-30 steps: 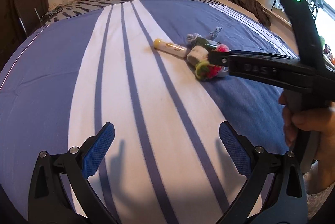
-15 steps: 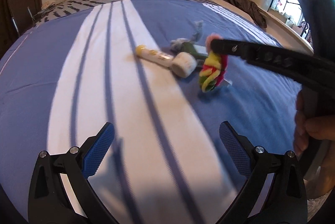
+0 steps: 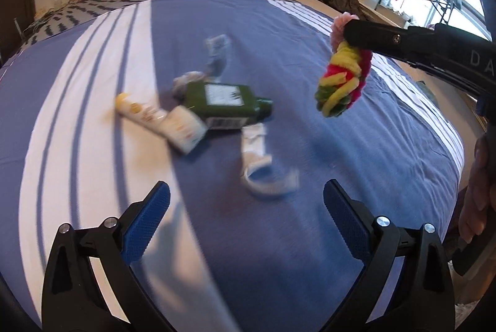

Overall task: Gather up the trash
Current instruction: 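Grasp the pink fuzzy toy with the right tool while the left tool grasps the white cloth strip, then carry the pink toy and white cloth down to the bin and open both tools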

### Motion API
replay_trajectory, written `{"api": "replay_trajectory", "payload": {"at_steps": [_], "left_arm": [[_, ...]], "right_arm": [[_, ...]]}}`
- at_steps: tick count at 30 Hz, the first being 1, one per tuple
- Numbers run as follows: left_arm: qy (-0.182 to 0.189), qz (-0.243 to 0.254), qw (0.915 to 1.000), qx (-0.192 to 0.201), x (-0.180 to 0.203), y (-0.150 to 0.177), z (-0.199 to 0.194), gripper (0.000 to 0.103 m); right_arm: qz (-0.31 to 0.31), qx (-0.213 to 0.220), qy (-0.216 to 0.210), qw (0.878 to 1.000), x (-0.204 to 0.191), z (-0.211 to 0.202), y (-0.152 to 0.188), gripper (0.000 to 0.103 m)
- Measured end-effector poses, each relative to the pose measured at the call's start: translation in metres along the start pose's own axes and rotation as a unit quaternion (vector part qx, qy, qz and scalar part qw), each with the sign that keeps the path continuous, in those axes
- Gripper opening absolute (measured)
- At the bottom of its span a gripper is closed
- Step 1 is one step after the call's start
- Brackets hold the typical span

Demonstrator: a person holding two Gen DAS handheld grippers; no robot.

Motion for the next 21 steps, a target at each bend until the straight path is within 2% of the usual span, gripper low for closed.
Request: {"api": "replay_trajectory", "payload": {"at_steps": [1, 5, 7, 9, 14, 21], "left_arm": [[0.001, 0.002, 1.0, -0.002, 0.004, -0.001, 0.003, 0.086], [0.012, -0.001, 0.9995, -0.029, 0.012, 0.004, 0.023, 0.052], [0.0, 0.004, 0.9995, -0.03, 0.01, 0.005, 0.028, 0.042], [-0.005, 0.002, 0.9996, -0.027, 0.008, 0.004, 0.026, 0.018], [-0.011, -0.003, 0.9997, -0.024, 0.003, 0.012, 0.01, 0.017], [-0.022, -0.007, 0.9997, -0.001, -0.002, 0.029, -0.048, 0.017]], "right_arm": [[-0.001, -0.001, 0.004, 1.0, 0.006, 0.0, 0.001, 0.018], [0.005, -0.008, 0.007, 1.0, 0.02, 0.0, 0.006, 0.018], [0.007, -0.011, 0.006, 1.0, 0.025, 0.0, 0.009, 0.018], [0.007, -0.014, 0.004, 1.0, 0.027, 0.0, 0.014, 0.018], [0.0, -0.017, -0.001, 1.0, 0.018, -0.01, 0.024, 0.018], [-0.008, -0.025, -0.009, 1.0, -0.008, -0.042, 0.042, 0.018]]}}
Point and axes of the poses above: each gripper's, at about its wrist camera, not at the fingertips, and z roughly the way its jaws point, x to its right, y to its underside, the point moved 9 cm from there along z, roughly the way its jaws point, and after that the axes turned 11 degrees about x, right-handed, at the moved point
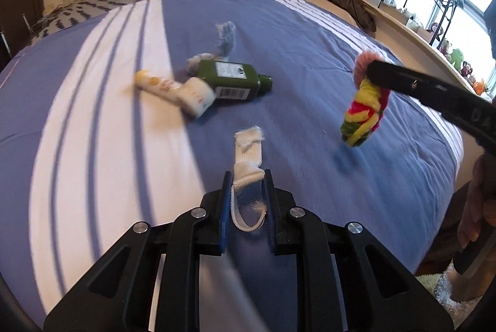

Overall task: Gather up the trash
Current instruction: 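Carry the pink toy and white cloth down to the bin and open both tools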

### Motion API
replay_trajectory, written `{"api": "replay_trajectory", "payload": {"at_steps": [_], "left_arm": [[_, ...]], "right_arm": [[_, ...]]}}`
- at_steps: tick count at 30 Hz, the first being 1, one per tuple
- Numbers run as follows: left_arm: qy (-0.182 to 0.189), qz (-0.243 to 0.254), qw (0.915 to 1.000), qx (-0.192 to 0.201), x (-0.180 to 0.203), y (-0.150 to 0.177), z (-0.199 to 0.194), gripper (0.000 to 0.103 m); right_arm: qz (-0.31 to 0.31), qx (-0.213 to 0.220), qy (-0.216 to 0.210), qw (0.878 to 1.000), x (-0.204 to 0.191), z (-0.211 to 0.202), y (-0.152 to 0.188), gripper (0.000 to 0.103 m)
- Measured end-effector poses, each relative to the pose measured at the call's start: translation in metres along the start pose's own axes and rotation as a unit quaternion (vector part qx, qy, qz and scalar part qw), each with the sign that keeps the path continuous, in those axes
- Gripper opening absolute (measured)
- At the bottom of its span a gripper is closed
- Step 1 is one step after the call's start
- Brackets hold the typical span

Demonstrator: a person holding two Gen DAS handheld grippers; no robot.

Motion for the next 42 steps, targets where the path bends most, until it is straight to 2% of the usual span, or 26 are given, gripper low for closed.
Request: {"api": "replay_trajectory", "payload": {"at_steps": [8, 13, 24, 36, 42], "left_arm": [[-0.014, -0.002, 0.9996, 0.025, -0.005, 0.016, -0.069, 0.017], [-0.01, -0.009, 0.9993, 0.034, -0.004, 0.034, -0.105, 0.017], [-0.006, -0.015, 0.9989, 0.044, 0.002, 0.089, -0.171, 0.017], [-0.003, -0.019, 0.9993, 0.031, 0.013, 0.152, -0.206, 0.017], [0.003, -0.012, 0.9999, 0.007, 0.02, 0.188, -0.208, 0.017]], "right_arm": [[0.002, 0.0, -0.009, 1.0, -0.033, -0.043, 0.021, 0.018], [0.001, -0.006, -0.012, 1.0, -0.053, -0.067, 0.041, 0.018], [0.003, -0.015, -0.014, 1.0, -0.082, -0.115, 0.088, 0.018], [0.0, -0.026, -0.013, 1.0, -0.09, -0.151, 0.135, 0.018], [-0.002, -0.061, -0.019, 0.998, -0.094, -0.159, 0.178, 0.018]]}}
Point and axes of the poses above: each gripper's, at about its wrist camera, not at the fingertips, and z roughly the way its jaws point, x to its right, y to its underside, the point moved 9 cm from there along z, roughly the way its jaws point, and after that the axes turned 11 degrees about x, right-handed, at the moved point
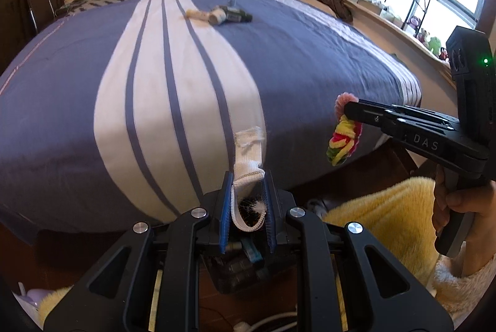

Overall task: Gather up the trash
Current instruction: 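Carry the pink toy and white cloth down to the bin and open both tools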

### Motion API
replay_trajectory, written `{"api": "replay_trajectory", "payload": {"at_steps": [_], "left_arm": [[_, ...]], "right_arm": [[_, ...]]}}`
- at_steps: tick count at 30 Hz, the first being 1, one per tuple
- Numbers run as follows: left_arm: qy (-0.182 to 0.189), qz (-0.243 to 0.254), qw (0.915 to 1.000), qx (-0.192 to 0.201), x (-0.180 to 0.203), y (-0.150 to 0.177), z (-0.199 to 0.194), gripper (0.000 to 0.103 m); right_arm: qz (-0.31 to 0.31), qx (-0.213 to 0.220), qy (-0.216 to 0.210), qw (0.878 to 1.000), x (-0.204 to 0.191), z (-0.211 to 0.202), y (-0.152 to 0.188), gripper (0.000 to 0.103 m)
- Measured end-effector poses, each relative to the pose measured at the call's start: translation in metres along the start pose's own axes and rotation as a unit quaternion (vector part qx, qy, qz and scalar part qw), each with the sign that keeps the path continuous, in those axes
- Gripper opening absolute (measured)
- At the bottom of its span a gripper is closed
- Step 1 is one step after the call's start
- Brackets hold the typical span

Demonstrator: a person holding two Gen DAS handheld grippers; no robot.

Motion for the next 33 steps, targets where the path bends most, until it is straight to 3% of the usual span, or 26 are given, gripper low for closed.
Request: {"api": "replay_trajectory", "payload": {"at_steps": [16, 33], "left_arm": [[0.007, -0.029, 0.9951, -0.094, -0.01, 0.094, 0.039, 0.017], [0.023, -0.053, 0.9846, -0.165, -0.013, 0.149, 0.086, 0.017]], "right_arm": [[0.026, -0.079, 0.008, 0.997, -0.001, 0.029, 0.096, 0.018], [0.007, -0.132, 0.012, 0.991, -0.016, 0.077, 0.134, 0.018]]}}
Point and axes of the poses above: each gripper's, at about its wrist camera, not at the fingertips, and z roughly the way its jaws point, x to its right, y to its underside, the point moved 9 cm from there along z, roughly the way its jaws point, and after that the axes turned 11 degrees about x, right-handed, at the moved point
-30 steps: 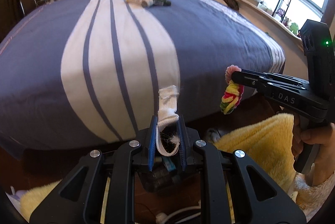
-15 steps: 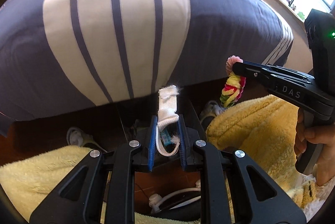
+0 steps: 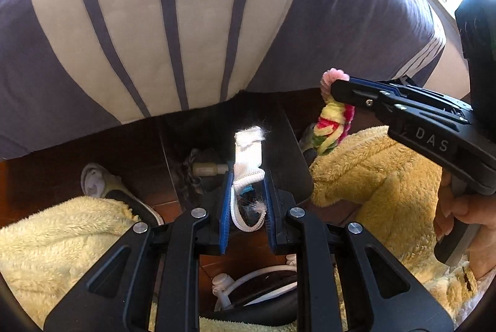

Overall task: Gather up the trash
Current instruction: 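Carry the pink toy and white cloth down to the bin and open both tools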

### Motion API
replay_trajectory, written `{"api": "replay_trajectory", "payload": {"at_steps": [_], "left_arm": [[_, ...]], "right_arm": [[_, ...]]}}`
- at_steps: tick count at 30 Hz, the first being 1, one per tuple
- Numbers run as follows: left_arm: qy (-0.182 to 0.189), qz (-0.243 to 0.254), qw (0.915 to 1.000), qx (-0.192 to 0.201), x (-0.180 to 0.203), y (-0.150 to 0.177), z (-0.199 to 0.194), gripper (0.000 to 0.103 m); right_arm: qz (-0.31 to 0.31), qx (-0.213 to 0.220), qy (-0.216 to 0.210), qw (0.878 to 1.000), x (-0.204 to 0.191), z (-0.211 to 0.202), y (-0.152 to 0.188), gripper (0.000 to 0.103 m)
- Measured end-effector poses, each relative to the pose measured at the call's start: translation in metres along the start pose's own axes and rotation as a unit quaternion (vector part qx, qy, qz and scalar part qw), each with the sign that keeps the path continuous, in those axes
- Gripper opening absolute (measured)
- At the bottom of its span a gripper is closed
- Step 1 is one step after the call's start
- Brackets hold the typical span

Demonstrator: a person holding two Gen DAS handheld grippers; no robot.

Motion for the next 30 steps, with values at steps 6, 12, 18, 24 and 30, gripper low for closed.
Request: {"api": "replay_trajectory", "payload": {"at_steps": [6, 12, 18, 24, 30], "left_arm": [[0.011, -0.013, 0.9997, -0.019, -0.005, 0.006, 0.014, 0.017], [0.018, -0.016, 0.9987, -0.044, -0.006, 0.011, 0.028, 0.017], [0.022, -0.023, 0.9976, -0.061, -0.008, 0.014, 0.04, 0.019], [0.017, -0.019, 0.9975, -0.066, -0.009, 0.013, 0.043, 0.02], [0.002, -0.024, 0.9978, -0.062, -0.016, 0.01, 0.04, 0.045]], "right_arm": [[0.003, -0.027, -0.003, 1.0, -0.003, 0.023, 0.01, 0.018], [0.005, -0.047, -0.009, 0.999, -0.005, 0.04, 0.018, 0.018], [0.01, -0.07, -0.021, 0.997, -0.008, 0.051, 0.026, 0.02], [0.019, -0.083, -0.034, 0.996, -0.011, 0.057, 0.028, 0.02], [0.03, -0.082, -0.031, 0.996, -0.008, 0.057, 0.026, 0.056]]}}
Point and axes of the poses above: each gripper's, at about its wrist camera, not at the fingertips, and z roughly the way its jaws point, x to its right, y to its underside, the point moved 9 cm from there along z, roughly the way its jaws point, and after that the axes turned 11 degrees about x, right-handed, at the moved point
